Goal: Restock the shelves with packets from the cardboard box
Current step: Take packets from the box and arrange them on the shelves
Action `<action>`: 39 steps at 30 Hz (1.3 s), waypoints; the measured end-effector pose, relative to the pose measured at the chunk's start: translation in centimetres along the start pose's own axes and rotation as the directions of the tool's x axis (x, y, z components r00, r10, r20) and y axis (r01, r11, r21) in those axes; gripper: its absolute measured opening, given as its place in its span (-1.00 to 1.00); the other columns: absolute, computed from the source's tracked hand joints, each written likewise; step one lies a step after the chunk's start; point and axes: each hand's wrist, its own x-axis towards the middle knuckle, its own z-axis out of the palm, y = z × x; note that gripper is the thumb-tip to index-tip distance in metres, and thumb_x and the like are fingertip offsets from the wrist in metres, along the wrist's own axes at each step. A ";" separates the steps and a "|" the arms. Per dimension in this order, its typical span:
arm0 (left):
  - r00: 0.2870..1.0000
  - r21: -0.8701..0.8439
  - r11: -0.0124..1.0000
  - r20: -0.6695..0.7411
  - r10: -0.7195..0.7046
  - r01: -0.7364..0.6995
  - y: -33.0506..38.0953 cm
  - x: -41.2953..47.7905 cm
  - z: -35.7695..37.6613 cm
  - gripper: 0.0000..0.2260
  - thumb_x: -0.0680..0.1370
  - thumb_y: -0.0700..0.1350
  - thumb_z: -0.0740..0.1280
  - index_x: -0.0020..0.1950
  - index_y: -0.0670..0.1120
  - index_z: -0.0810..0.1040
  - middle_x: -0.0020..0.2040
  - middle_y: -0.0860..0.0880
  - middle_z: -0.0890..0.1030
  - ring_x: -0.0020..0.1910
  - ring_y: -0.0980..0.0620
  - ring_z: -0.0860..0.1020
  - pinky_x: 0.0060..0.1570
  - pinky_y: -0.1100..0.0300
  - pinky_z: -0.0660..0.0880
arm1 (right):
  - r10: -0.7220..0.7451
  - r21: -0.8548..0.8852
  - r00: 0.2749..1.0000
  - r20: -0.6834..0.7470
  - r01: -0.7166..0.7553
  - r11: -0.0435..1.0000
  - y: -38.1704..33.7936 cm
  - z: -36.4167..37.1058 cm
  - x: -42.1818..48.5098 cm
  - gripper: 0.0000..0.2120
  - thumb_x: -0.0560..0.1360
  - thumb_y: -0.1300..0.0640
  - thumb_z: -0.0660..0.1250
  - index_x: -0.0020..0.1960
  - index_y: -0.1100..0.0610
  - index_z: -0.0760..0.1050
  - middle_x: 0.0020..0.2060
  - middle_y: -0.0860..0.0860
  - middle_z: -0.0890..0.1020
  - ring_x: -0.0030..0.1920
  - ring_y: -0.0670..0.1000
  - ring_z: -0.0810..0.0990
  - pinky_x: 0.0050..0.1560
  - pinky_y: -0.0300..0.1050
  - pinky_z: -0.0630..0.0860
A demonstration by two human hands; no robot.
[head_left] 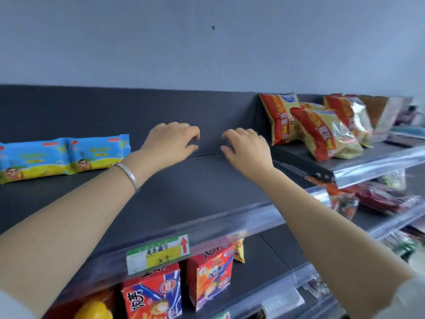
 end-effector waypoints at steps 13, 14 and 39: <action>0.964 -0.253 0.934 0.026 0.265 -0.250 28.7 0.7 7.3 -0.81 0.56 0.02 0.22 0.12 -0.01 0.50 0.00 0.01 0.56 0.06 -0.07 0.51 -0.04 0.07 0.38 | 0.287 -0.101 0.952 0.107 -0.277 0.956 21.9 -6.3 -22.0 -0.72 0.53 0.02 0.26 0.21 0.06 0.48 0.14 0.03 0.56 0.18 0.17 0.47 -0.04 -0.02 0.43; 0.958 -0.266 0.928 0.047 0.281 -0.260 30.4 0.1 8.3 -0.80 0.57 0.03 0.22 0.12 -0.01 0.50 0.00 0.01 0.57 0.06 -0.08 0.51 -0.04 0.07 0.38 | 0.302 -0.109 0.943 0.138 -0.289 0.951 22.9 -5.9 -23.7 -0.72 0.53 0.03 0.26 0.21 0.07 0.48 0.13 0.04 0.56 0.16 0.18 0.48 -0.05 -0.01 0.43; 0.304 -0.142 0.980 0.948 0.095 0.137 45.1 -17.5 31.2 -0.13 0.38 0.27 0.38 0.46 -0.14 0.06 0.33 -0.18 0.42 0.27 -0.20 0.44 0.12 -0.09 0.48 | 0.579 -0.483 0.098 0.809 -0.452 0.750 26.4 4.1 -47.2 -0.28 0.32 -0.31 0.40 0.25 0.16 0.32 0.12 0.02 0.55 0.12 0.11 0.57 -0.12 -0.05 0.43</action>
